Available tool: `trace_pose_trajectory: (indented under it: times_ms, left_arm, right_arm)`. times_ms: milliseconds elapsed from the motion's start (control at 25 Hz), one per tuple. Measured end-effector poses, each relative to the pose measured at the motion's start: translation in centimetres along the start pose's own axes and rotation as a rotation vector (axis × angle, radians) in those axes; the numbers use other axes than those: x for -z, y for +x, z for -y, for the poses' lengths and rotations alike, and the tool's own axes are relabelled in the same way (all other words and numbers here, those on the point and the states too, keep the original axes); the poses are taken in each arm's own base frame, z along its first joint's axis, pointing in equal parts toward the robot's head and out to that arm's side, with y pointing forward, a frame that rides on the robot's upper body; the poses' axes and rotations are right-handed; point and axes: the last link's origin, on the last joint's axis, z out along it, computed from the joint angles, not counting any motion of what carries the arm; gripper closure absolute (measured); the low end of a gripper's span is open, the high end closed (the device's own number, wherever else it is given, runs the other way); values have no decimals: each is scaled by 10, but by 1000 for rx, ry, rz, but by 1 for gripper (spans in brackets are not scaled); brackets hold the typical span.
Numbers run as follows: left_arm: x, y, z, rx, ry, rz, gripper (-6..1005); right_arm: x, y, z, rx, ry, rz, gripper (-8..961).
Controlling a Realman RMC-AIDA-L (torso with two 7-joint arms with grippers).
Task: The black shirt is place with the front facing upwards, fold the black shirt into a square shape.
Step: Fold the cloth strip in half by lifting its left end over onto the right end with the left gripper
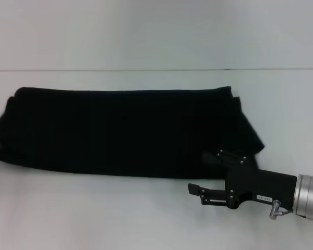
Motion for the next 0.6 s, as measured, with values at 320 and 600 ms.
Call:
trace_pose_trajectory:
  times_ms: [320,600]
  left_arm:
    - [22,29,12,30,43,-149,939]
    - [19,36,-15,44,-103,-147,938]
  right_arm:
    - [3,2,0,-18,11,2,33]
    - [6,4,1,-33,28,4,33]
